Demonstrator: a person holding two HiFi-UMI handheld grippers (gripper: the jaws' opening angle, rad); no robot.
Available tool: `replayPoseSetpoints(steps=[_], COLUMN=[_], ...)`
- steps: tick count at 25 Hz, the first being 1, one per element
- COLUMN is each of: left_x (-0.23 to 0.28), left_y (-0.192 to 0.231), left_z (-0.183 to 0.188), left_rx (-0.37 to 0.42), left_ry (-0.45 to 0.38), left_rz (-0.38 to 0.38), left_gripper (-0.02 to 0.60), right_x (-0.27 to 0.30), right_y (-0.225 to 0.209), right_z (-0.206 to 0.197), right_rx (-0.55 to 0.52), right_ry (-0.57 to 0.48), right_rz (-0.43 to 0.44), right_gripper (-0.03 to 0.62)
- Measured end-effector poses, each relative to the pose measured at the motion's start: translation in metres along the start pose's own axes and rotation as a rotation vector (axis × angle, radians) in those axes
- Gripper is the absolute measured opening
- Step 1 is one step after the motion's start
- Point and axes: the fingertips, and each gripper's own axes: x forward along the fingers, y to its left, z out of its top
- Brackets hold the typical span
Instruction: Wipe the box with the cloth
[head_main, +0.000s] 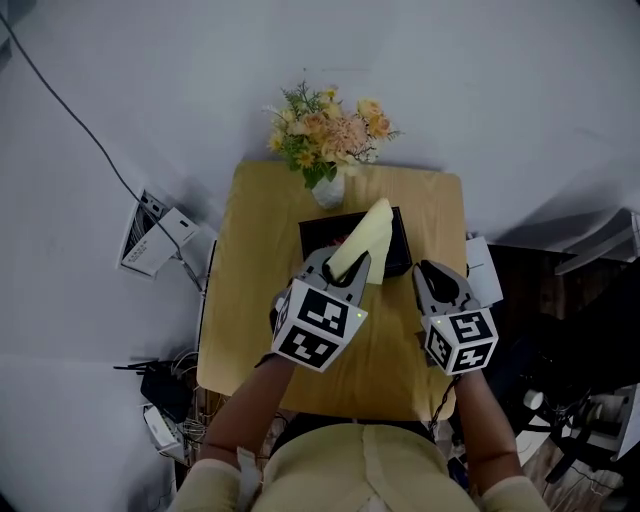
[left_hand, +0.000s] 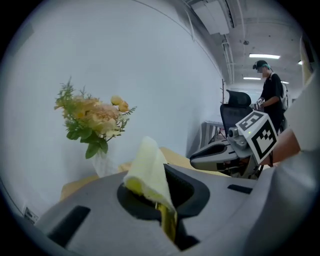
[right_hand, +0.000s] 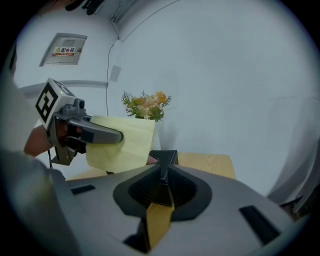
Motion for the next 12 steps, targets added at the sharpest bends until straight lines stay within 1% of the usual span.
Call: replayPoseSetpoints(steps=[4, 9, 12], left_x=[0.022, 0.041, 0.048], left_y=[-0.003, -0.002, -0.005], left_z=[0.000, -0.004, -0.004], left_rx=[0.057, 0.079, 0.101], left_ry=[0.077, 0.169, 0.207], left_rz=[-0.034, -0.078, -0.110], left_gripper=[0.025, 0.025, 0.025], right_x=[-0.002, -0.002, -0.001], right_y=[0.001, 0.000, 0.000], right_z=[0.006, 0.006, 0.008], right_rx=[0.014, -0.023, -0.027], right_ry=[-0.003, 0.012, 0.008], right_rz=[0.015, 0.007, 0.005], right_gripper=[0.034, 0.034, 0.034])
